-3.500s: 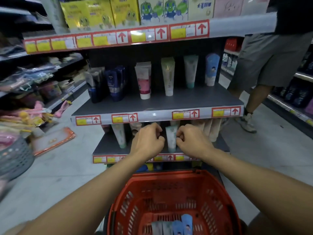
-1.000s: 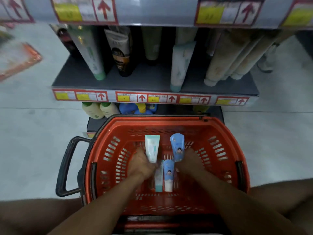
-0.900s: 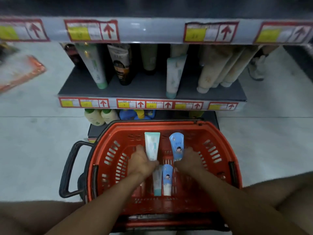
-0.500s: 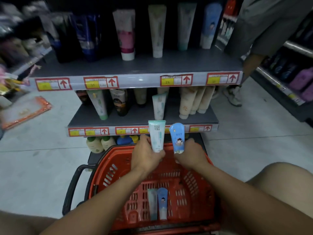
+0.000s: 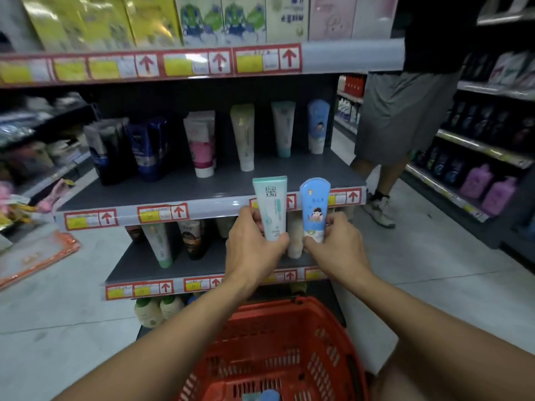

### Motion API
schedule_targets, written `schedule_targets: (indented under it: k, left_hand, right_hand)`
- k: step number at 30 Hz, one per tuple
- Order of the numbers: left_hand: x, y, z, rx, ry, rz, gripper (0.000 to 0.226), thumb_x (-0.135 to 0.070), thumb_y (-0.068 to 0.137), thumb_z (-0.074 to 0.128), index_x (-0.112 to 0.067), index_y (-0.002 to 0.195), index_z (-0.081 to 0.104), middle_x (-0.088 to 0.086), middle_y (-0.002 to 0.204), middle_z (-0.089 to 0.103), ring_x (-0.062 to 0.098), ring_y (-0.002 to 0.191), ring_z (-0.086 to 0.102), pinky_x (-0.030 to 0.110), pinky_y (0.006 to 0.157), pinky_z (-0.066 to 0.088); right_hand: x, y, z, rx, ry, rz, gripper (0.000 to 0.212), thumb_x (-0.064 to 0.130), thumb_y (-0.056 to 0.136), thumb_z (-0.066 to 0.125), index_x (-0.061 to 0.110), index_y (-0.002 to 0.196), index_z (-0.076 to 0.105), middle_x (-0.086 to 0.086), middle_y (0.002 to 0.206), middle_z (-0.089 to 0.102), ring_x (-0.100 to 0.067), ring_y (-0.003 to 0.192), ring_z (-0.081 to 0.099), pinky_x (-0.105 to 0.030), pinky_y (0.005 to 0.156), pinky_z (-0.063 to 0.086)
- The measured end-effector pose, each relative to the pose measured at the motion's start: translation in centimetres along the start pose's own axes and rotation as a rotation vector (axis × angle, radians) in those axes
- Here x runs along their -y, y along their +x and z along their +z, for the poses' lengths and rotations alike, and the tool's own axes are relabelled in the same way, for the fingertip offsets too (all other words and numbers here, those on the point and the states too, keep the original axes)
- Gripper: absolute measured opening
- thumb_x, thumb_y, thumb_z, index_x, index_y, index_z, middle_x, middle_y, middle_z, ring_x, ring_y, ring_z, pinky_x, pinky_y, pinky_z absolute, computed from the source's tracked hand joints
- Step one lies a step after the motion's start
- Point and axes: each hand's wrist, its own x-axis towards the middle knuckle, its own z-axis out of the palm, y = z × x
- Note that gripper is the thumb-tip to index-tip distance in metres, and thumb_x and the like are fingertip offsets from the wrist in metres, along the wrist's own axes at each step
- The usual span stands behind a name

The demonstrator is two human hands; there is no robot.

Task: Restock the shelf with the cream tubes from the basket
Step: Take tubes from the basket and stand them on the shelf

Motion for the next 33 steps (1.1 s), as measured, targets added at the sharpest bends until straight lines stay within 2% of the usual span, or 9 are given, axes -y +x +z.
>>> schedule_targets:
  k: [4,8,12,16,20,24,31,33]
  left_hand:
    - [-3.1,1.9,0.1,-0.010,-0.047,0.069,0.047,-0.041,0.073,0.085,-0.032,0.102,0.049,-0.014,0.093,0.068,0.000,0.085,0.068,0.021,0.064,0.052]
    - [-5.8,4.2,0.4,-0.033,-0.049,0.160,0.047,-0.039,0.075,0.085,-0.031,0.103,0.049,-0.014,0.097,0.066,0.000,0.088,0.066,0.018,0.065,0.049]
    - [-7.3,7.0,1.1,-0.042,-0.042,0.196,0.050,-0.039,0.078,0.088,-0.030,0.108,0.049,-0.014,0.104,0.066,0.000,0.092,0.066,0.015,0.067,0.050]
    - [-7.7,9.9,2.2,-0.052,-0.008,0.186,0.050,-0.040,0.077,0.088,-0.030,0.108,0.050,-0.014,0.103,0.066,0.005,0.095,0.067,0.022,0.070,0.055]
    - [-7.2,12.3,3.6,-0.058,0.018,0.166,0.051,-0.040,0.079,0.088,-0.027,0.111,0.051,-0.008,0.108,0.068,0.011,0.099,0.068,0.017,0.065,0.046]
    - [-6.2,13.8,5.1,-0.054,0.038,0.140,0.051,-0.041,0.079,0.087,-0.027,0.111,0.050,-0.008,0.109,0.068,0.012,0.099,0.067,0.015,0.063,0.043]
    - [-5.0,14.2,6.6,-0.073,0.048,0.139,0.054,-0.051,0.076,0.086,-0.031,0.110,0.048,-0.010,0.108,0.065,0.011,0.099,0.067,0.024,0.073,0.053]
    - [-4.8,14.1,6.8,-0.100,0.133,0.141,0.058,-0.060,0.072,0.083,-0.031,0.110,0.051,-0.009,0.107,0.066,0.013,0.099,0.066,0.034,0.078,0.058]
  right_hand:
    - [1.2,2.8,-2.4,-0.123,0.098,-0.073,0.041,0.047,0.073,0.075,0.034,0.104,0.051,0.012,0.093,0.070,-0.007,0.083,0.069,-0.041,0.070,0.061]
    - [1.7,5.9,-4.3,-0.217,0.125,-0.130,0.044,0.048,0.074,0.076,0.035,0.107,0.050,0.013,0.097,0.068,-0.003,0.083,0.068,-0.037,0.068,0.062]
    - [1.9,9.2,-5.3,-0.222,0.119,-0.139,0.046,0.052,0.072,0.075,0.037,0.106,0.049,0.012,0.101,0.068,-0.004,0.084,0.069,-0.038,0.067,0.062]
    - [1.9,12.1,-5.5,-0.226,0.080,-0.123,0.045,0.052,0.073,0.075,0.039,0.105,0.047,0.011,0.100,0.068,-0.008,0.085,0.068,-0.041,0.069,0.062]
    - [1.3,14.4,-5.0,-0.219,0.050,-0.121,0.046,0.045,0.079,0.078,0.033,0.114,0.050,0.008,0.107,0.068,-0.012,0.090,0.068,-0.042,0.074,0.061]
    - [0.0,16.0,-3.9,-0.211,0.047,-0.119,0.046,0.044,0.080,0.078,0.031,0.114,0.051,0.007,0.104,0.068,-0.012,0.088,0.067,-0.042,0.073,0.060]
    - [-1.3,16.4,-2.7,-0.193,0.047,-0.118,0.050,0.044,0.079,0.081,0.035,0.115,0.048,0.011,0.106,0.065,-0.007,0.089,0.065,-0.039,0.073,0.061]
    - [-1.2,16.2,-2.6,-0.203,-0.001,-0.097,0.055,0.052,0.074,0.079,0.034,0.116,0.049,0.008,0.109,0.063,-0.011,0.096,0.063,-0.042,0.078,0.059]
